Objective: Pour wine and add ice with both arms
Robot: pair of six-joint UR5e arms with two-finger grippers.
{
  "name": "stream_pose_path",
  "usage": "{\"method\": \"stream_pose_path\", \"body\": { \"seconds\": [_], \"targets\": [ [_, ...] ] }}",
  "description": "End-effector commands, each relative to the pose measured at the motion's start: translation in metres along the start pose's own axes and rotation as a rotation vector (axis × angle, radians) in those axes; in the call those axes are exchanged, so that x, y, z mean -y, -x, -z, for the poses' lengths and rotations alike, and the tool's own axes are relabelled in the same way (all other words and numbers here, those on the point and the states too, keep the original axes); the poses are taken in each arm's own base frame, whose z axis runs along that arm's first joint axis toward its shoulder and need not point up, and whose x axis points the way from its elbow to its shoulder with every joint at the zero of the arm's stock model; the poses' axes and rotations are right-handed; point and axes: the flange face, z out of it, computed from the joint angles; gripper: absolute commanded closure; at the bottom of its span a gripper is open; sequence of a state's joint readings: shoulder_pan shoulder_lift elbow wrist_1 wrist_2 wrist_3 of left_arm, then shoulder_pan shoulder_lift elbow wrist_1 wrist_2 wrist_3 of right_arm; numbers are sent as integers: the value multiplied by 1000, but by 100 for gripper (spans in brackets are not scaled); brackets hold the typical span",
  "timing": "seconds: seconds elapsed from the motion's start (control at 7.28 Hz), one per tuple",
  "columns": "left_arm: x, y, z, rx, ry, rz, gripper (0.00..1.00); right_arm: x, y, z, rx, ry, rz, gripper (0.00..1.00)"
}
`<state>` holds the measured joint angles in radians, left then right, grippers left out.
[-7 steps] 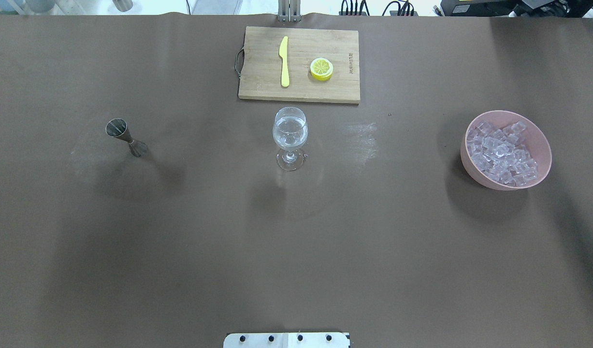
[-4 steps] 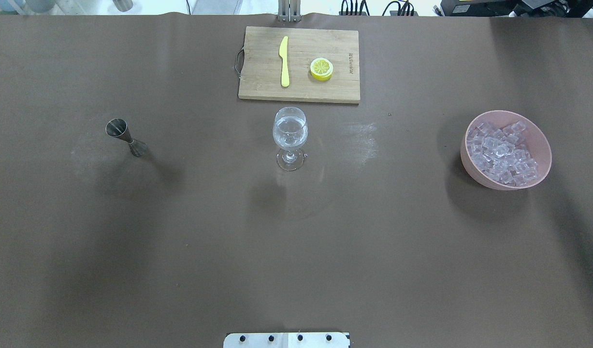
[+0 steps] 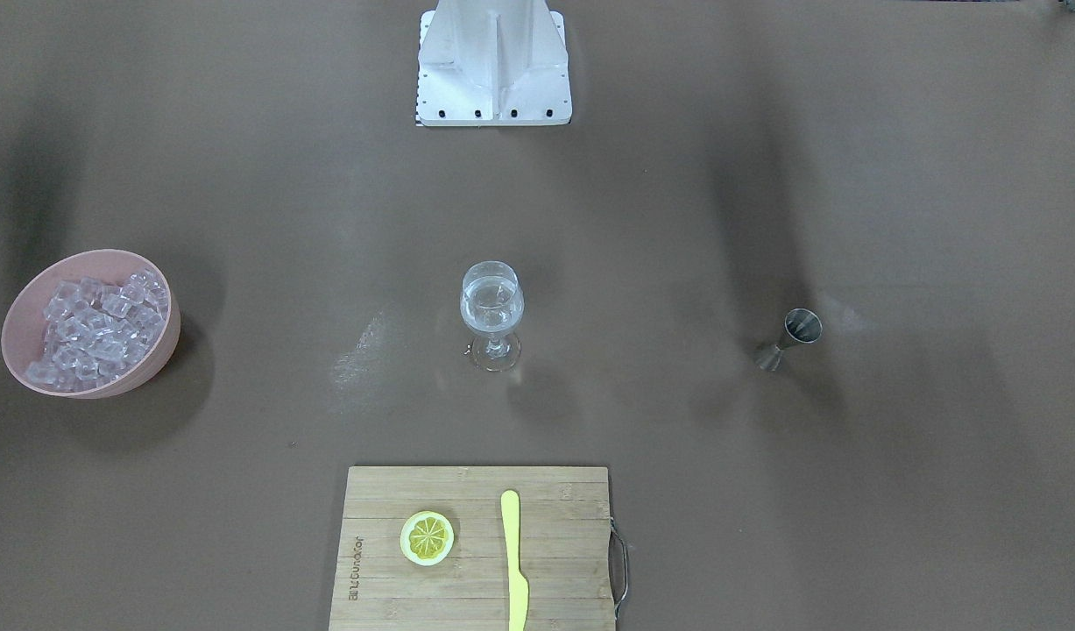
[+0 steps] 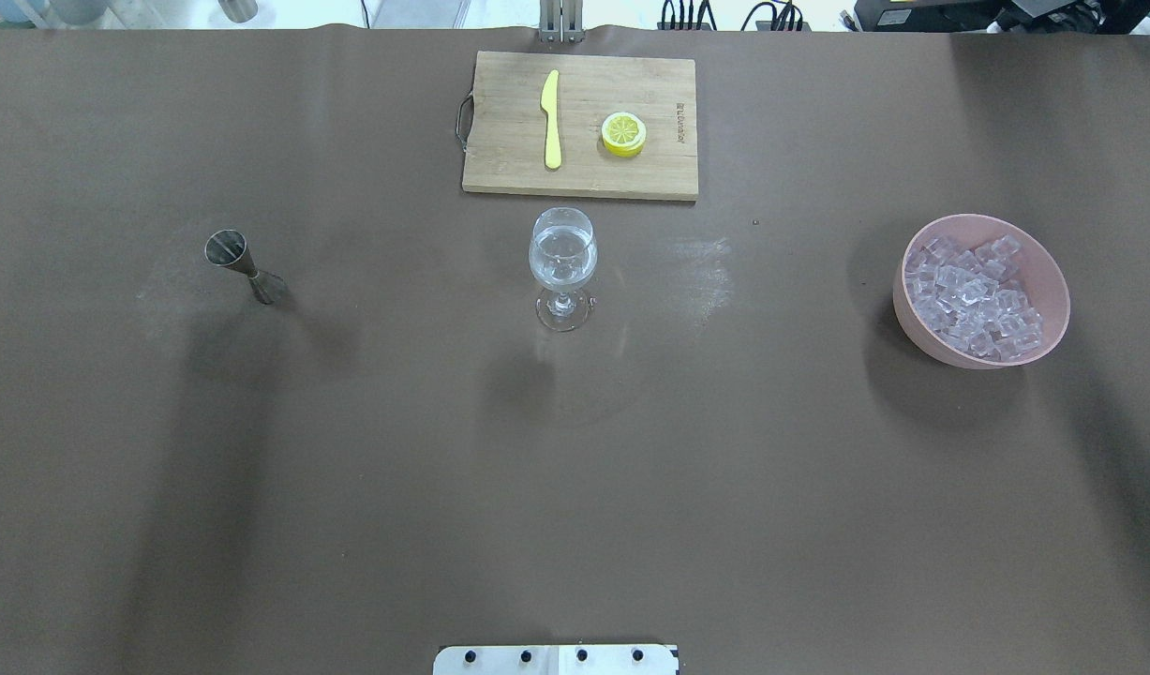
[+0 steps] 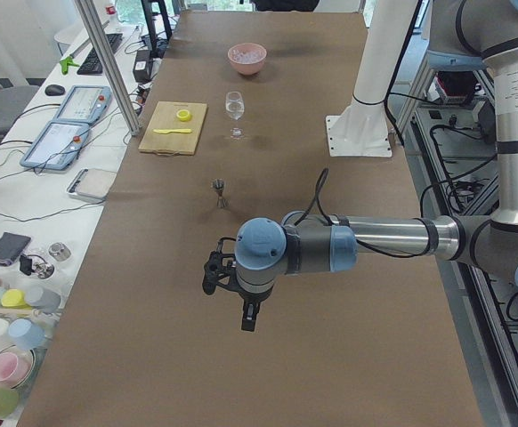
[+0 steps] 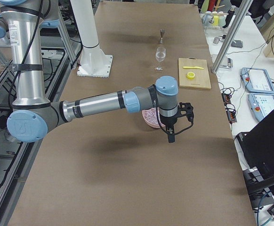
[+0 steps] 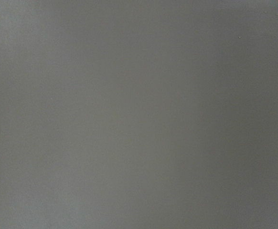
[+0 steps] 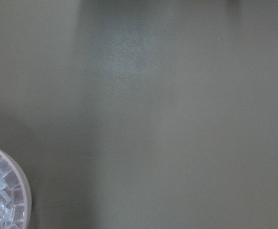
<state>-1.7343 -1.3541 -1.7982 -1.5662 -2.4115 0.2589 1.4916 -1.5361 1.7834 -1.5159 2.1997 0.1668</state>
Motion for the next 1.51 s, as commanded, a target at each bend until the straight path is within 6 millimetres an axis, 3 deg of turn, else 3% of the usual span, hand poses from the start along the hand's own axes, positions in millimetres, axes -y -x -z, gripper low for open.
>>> {"method": "stream_pose_path", "body": {
  "seconds": [0.0,0.14,0.27,0.41,0.69,1.1,1.37],
  "targets": [
    [-6,2,0,51,-43,-60,2,6,21,1,13,-8,-11,0],
    [-4,1,1,50,-43,-59,2,12,59,6,33,-20,-49,0],
    [-1,1,2,52,-47,-62,2,17,114,4,63,-16,-94,0],
    [0,0,3,54,-49,-64,2,16,162,-10,70,3,-124,0],
    [1,0,3,53,-52,-68,2,-6,231,-60,13,-26,-108,0],
    [2,0,4,54,-54,-70,2,-37,274,-101,-51,-30,-94,1],
    [2,0,4,54,-54,-70,2,-41,279,-106,-63,-32,-61,7]
  ]
}}
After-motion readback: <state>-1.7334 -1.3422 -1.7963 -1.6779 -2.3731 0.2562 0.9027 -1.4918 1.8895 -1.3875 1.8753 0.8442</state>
